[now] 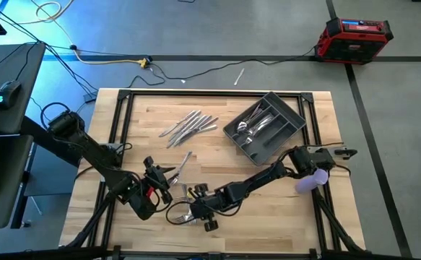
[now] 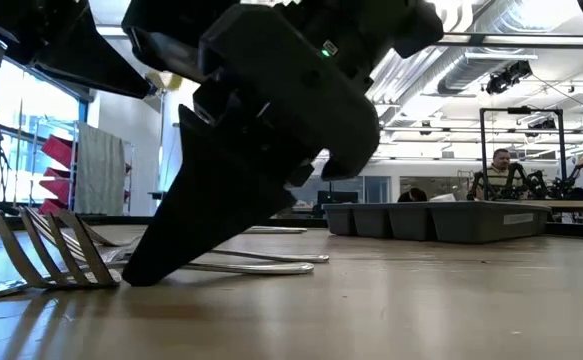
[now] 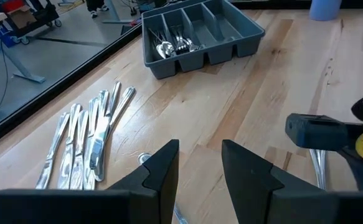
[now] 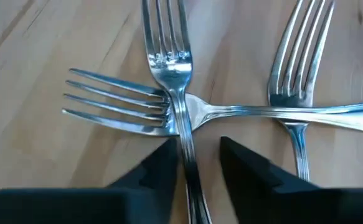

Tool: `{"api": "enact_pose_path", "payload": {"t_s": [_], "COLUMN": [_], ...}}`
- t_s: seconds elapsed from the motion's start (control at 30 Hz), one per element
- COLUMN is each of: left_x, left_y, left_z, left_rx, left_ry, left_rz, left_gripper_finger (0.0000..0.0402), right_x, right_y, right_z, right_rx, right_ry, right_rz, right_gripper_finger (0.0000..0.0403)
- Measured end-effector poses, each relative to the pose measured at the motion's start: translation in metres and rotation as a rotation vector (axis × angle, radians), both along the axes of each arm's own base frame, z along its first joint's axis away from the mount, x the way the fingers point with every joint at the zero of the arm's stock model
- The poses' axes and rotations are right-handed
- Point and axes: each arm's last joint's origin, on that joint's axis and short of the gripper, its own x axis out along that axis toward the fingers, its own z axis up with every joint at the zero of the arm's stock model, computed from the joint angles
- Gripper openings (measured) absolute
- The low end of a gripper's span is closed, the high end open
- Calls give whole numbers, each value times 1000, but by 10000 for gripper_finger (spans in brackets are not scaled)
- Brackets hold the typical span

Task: Sort silverware
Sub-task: Put the fork in the silverware tray

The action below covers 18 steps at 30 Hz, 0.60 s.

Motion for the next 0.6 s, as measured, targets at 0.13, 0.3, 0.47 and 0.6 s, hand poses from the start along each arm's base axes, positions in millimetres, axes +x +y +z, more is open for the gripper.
{"api": "enact_pose_path", "payload": {"t_s": [0.13,0.3,0.47,0.6], "left_x": [0,0,0,0], "left_y": [0,0,0,0], "left_z": [0,0,0,-1], "left_rx": [-1,-3,-10,-15], "left_ry": [2,4,11,15], "left_rz": [-1,-3,-7,-10], "left_gripper_finger": [103,103,103,104], "right_x": [0,-13,-28,-44], "right_y": [-2,-11,-29,-47], "right_z": [6,32,73,100], "right_rx": [-2,-61,-143,-237], "right_ry": [-8,66,110,178], "right_rz": [1,42,82,128], "right_gripper_finger": [12,4,2,2]}}
